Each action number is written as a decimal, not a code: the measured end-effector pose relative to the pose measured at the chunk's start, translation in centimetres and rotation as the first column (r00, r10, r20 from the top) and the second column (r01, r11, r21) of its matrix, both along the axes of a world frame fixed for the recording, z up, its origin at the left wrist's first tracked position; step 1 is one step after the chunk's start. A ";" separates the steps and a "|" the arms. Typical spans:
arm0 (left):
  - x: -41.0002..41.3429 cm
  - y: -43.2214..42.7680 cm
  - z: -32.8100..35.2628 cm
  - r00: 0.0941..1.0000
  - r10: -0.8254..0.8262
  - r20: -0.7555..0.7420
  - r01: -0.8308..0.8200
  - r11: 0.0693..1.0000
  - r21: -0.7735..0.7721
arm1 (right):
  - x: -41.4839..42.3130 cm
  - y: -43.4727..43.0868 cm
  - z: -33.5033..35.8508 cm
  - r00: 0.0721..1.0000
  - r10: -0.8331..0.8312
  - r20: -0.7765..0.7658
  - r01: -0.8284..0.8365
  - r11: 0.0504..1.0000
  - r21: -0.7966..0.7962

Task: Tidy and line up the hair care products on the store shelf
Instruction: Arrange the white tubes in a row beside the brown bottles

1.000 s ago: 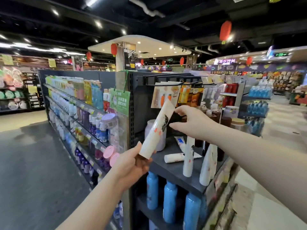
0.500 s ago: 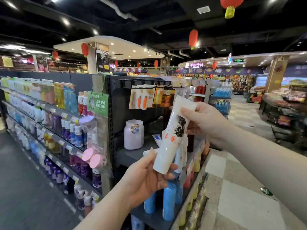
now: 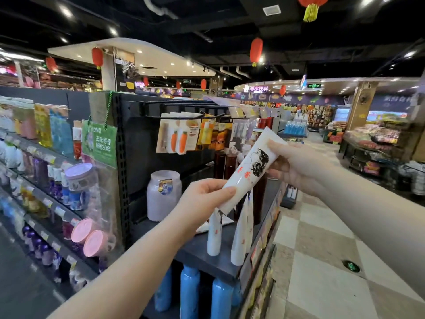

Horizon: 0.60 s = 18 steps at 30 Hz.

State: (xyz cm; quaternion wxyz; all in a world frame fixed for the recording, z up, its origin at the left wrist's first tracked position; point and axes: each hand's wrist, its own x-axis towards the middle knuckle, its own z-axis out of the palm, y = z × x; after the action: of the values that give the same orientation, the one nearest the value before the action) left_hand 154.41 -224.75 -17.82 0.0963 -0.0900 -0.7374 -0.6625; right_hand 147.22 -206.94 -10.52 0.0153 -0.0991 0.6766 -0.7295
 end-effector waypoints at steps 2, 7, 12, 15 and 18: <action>-1.9 -0.5 0.9 0.999 0.032 -0.034 -0.033 0.999 -0.022 | -2.1 -0.6 0.3 1.000 0.001 -0.010 -0.002 1.000 -0.024; -6.1 -1.6 1.6 0.993 0.102 -0.058 -0.107 0.990 -0.087 | -6.6 -2.0 0.6 0.998 0.014 -0.067 -0.016 1.000 -0.027; -9.0 -1.9 0.4 0.987 0.159 0.017 -0.156 0.979 -0.134 | -10.1 -2.4 0.8 0.986 0.078 -0.144 -0.073 0.997 0.039; -9.8 -1.8 -0.4 0.972 0.235 0.001 -0.231 0.955 -0.188 | -12.1 -2.3 1.3 0.961 0.109 -0.256 -0.079 0.989 0.126; -9.9 -1.8 -0.7 0.943 0.328 -0.054 -0.329 0.899 -0.288 | -14.0 -2.7 1.8 0.924 0.208 -0.322 -0.116 0.953 0.281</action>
State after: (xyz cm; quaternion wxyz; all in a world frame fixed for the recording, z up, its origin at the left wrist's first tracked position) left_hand 144.54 -226.54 -18.48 0.1935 0.0209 -0.8318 -0.5199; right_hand 133.18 -209.66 -8.68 -0.0310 -0.2794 0.7468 -0.6027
